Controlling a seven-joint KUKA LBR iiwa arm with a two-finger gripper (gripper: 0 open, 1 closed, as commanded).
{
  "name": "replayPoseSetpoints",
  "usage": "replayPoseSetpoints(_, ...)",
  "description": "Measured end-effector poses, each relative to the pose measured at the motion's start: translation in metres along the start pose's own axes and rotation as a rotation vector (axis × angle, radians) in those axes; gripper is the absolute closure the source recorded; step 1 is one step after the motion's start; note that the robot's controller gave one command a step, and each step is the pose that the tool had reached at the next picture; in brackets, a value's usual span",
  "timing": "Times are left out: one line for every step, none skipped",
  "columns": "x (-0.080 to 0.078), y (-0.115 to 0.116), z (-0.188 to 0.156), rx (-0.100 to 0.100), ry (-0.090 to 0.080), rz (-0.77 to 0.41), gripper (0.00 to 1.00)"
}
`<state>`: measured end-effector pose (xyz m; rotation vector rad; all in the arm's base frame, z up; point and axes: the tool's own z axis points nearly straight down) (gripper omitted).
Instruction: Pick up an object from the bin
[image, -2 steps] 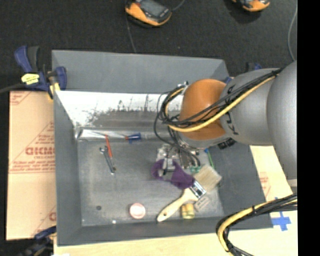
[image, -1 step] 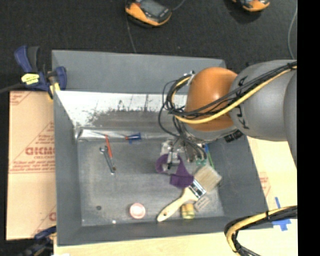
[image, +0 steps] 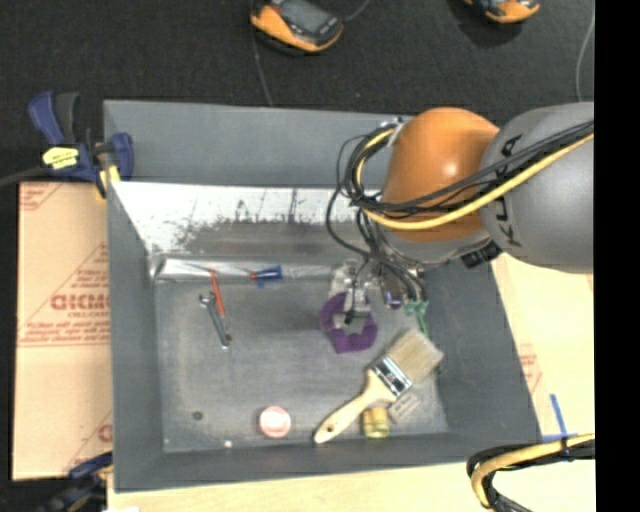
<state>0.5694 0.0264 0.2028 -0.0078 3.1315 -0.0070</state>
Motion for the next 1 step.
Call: replayPoseSetpoints(-0.0011,-0.0002,-0.0331,0.0,-0.002,-0.002,1.0)
